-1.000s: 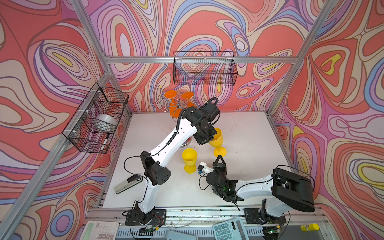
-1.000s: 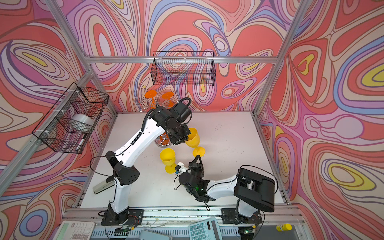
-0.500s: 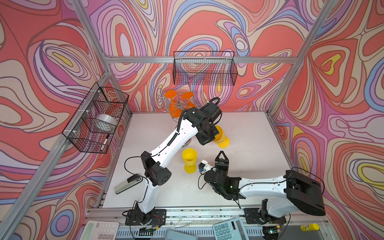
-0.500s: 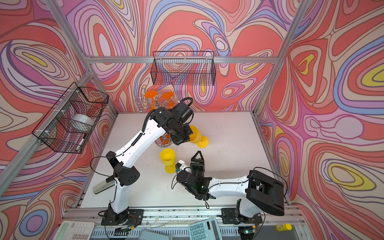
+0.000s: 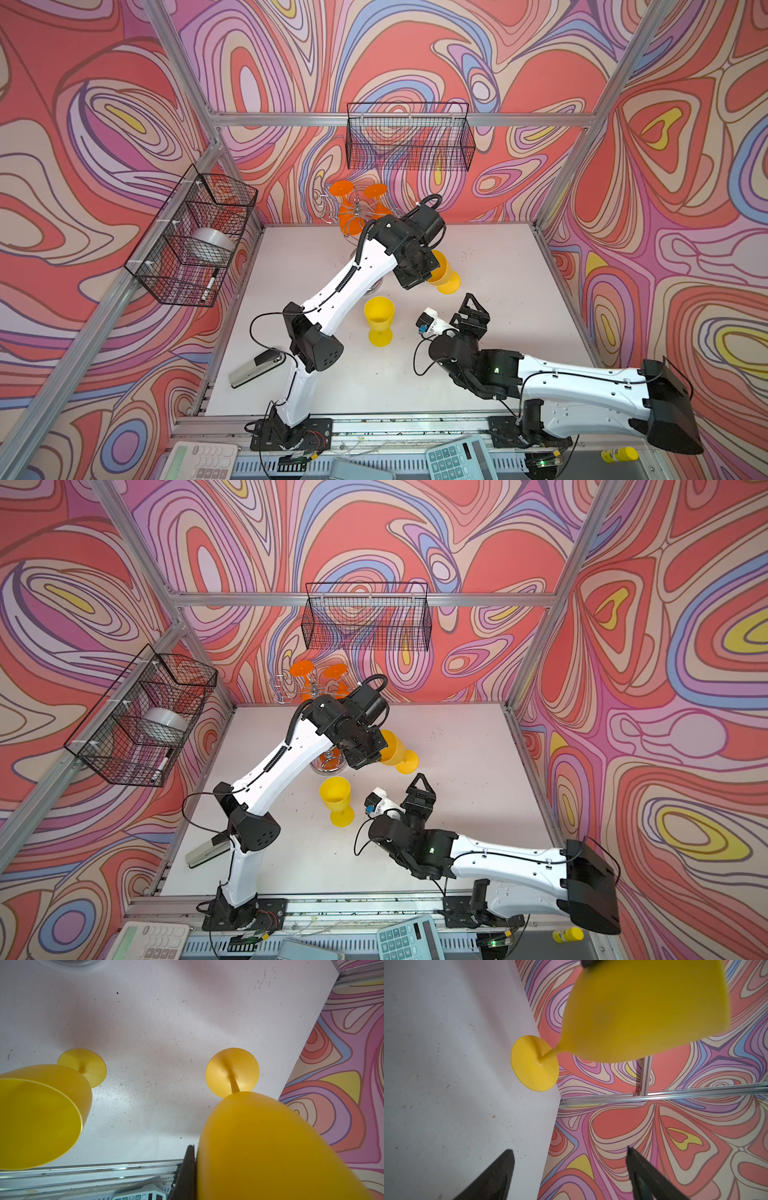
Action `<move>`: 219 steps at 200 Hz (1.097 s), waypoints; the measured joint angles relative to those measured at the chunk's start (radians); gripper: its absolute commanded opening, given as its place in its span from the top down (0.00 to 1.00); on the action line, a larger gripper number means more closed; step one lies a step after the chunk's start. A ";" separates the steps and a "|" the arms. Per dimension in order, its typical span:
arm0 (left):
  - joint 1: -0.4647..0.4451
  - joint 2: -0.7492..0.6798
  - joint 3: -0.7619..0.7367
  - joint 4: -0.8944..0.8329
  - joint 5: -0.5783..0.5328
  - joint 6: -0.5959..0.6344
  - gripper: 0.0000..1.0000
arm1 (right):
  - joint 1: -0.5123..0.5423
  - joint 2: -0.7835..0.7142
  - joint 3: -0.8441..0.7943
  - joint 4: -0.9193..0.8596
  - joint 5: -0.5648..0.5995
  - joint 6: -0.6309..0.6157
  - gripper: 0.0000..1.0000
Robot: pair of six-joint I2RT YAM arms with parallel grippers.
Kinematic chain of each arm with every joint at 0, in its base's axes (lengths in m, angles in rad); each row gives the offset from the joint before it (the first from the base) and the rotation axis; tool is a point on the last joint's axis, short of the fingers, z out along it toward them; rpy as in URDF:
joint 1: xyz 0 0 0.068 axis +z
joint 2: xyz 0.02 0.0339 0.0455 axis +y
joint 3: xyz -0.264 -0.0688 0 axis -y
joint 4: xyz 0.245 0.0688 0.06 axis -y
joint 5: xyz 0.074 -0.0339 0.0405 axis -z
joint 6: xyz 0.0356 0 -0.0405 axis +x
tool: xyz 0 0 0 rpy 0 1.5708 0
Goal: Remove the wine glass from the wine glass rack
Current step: 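Draw the right arm back while the left gripper carries the glass toward the table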
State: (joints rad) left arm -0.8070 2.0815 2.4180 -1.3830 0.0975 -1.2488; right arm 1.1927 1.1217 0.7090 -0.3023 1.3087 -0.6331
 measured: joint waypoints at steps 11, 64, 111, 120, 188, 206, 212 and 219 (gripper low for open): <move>-0.007 0.005 0.000 0.003 -0.005 0.008 0.96 | 0.000 -0.028 0.003 -0.012 0.000 0.019 0.08; -0.038 0.017 0.000 0.003 -0.037 0.050 0.97 | -0.018 -0.153 0.091 -0.051 0.004 0.126 0.08; -0.045 0.017 -0.048 0.003 -0.056 0.092 0.98 | -0.027 -0.231 0.111 -0.074 0.002 0.213 0.08; -0.045 0.017 -0.055 0.003 -0.061 0.099 0.98 | -0.028 -0.256 0.113 -0.079 0.001 0.227 0.08; -0.045 0.019 -0.058 0.002 -0.100 0.165 1.00 | -0.067 -0.341 0.245 -0.155 -0.026 0.352 0.08; -0.045 0.030 -0.058 0.001 -0.103 0.190 1.00 | -0.114 -0.314 0.299 -0.209 -0.069 0.414 0.07; -0.045 0.035 -0.058 0.000 -0.106 0.198 1.00 | -0.137 -0.302 0.319 -0.230 -0.089 0.434 0.07; -0.045 0.042 -0.058 0.000 -0.109 0.209 1.00 | -0.171 -0.287 0.344 -0.256 -0.118 0.460 0.07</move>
State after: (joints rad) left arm -0.8520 2.1235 2.3600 -1.3834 -0.0116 -1.0401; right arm 1.0218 0.8345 1.0534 -0.5583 1.1904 -0.1730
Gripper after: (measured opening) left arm 0.048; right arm 0.926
